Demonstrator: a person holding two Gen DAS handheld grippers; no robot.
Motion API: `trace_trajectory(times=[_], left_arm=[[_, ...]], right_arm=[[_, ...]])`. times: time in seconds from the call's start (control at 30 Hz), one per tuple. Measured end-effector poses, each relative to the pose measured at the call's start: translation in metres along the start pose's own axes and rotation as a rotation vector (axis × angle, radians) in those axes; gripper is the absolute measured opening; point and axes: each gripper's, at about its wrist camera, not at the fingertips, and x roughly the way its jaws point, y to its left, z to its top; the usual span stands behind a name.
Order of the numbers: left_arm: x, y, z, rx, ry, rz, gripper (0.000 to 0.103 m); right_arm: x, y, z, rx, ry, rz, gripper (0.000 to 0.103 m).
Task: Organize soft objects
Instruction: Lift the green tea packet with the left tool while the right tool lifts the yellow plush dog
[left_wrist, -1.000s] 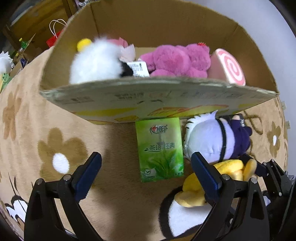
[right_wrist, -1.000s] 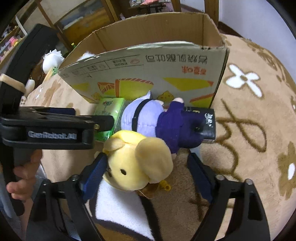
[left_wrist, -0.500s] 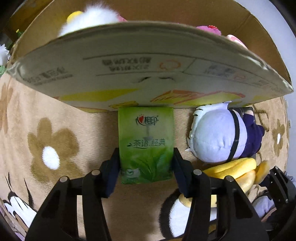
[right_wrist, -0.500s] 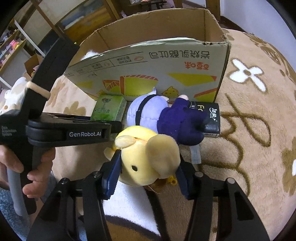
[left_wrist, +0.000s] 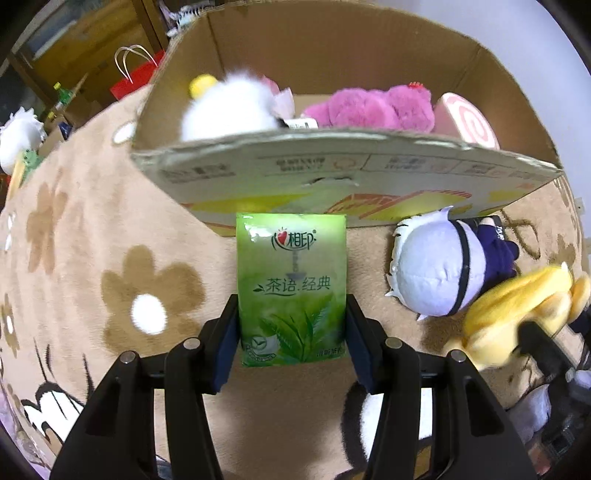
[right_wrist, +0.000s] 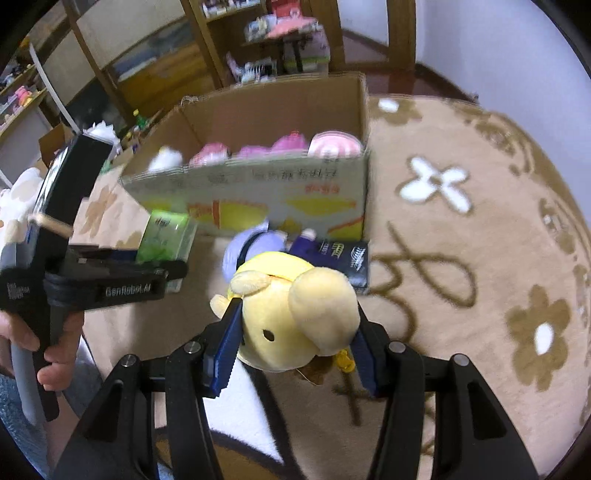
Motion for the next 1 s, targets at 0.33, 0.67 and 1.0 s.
trace_trajectory(times=[0.33,0.67,1.0], left_arm=[[-0.065,0.003,-0.040,-0.031,-0.156,-0.003,0.051],[-0.135,0.019,-0.042,-0.084,-0.411,0.038,0.051],[-0.186,0.021,-0.044,-0.109,-0.654,0.136,0.051]], right_arm=[[-0.042,0.006,0.014,-0.023,-0.174,-0.045,0.057],[-0.083,0.015,0.018,-0.041,-0.333,-0.076,0.057],[-0.119,0.023,0.034,-0.061,-0.479,-0.103,0.057]])
